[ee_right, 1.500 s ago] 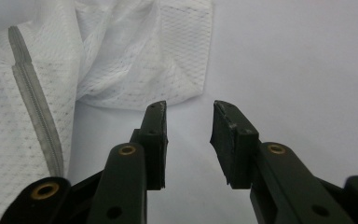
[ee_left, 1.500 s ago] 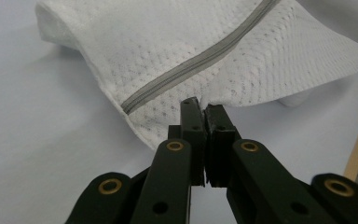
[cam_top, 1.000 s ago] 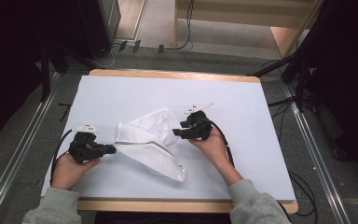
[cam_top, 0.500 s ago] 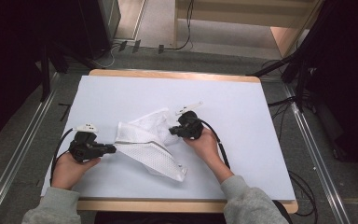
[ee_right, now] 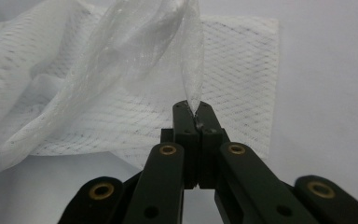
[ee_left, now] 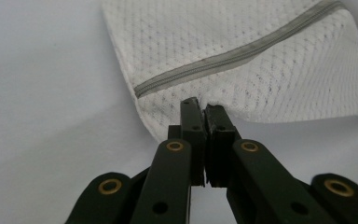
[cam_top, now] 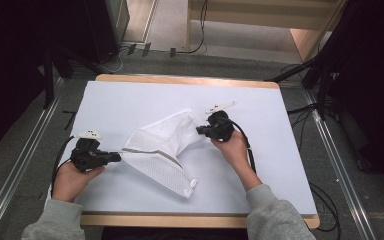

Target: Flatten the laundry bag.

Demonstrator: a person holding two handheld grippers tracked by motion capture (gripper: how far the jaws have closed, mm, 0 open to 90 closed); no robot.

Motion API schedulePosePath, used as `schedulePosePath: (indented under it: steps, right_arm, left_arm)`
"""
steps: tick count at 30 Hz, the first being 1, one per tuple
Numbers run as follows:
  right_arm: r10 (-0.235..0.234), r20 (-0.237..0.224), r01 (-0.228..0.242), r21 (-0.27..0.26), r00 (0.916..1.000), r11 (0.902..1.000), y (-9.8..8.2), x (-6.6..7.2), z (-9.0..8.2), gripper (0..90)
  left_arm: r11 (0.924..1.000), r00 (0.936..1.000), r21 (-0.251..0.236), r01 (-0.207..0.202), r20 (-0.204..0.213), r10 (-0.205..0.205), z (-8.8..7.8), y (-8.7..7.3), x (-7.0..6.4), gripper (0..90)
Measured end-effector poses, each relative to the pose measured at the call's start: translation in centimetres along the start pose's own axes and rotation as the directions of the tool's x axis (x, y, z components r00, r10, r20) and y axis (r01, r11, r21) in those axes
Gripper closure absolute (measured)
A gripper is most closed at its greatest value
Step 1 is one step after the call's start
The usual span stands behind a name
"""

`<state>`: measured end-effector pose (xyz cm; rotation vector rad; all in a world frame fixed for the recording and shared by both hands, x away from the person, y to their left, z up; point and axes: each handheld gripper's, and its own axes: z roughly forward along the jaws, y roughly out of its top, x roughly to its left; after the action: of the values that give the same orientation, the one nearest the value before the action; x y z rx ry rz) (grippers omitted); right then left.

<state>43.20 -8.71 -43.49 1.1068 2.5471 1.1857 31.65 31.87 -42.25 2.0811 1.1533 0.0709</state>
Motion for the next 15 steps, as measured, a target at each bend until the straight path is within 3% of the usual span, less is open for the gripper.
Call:
schedulePosePath:
  steps: [11, 15]
  right_arm:
    - [0.053, 0.071, -0.052, -0.014, 0.9961, 0.9985, -0.8, -4.4, -1.6, 90.0]
    - [0.080, 0.089, -0.079, -0.022, 0.9928, 0.9967, -1.3, -5.6, -1.9, 90.0]
  left_arm:
    - [0.9980, 0.9978, 0.030, 0.056, -0.038, -0.055, 0.0, -0.3, 2.5, 89.6]
    - [0.9971, 0.9977, 0.044, 0.061, -0.033, -0.060, 0.1, -0.6, 2.7, 89.6]
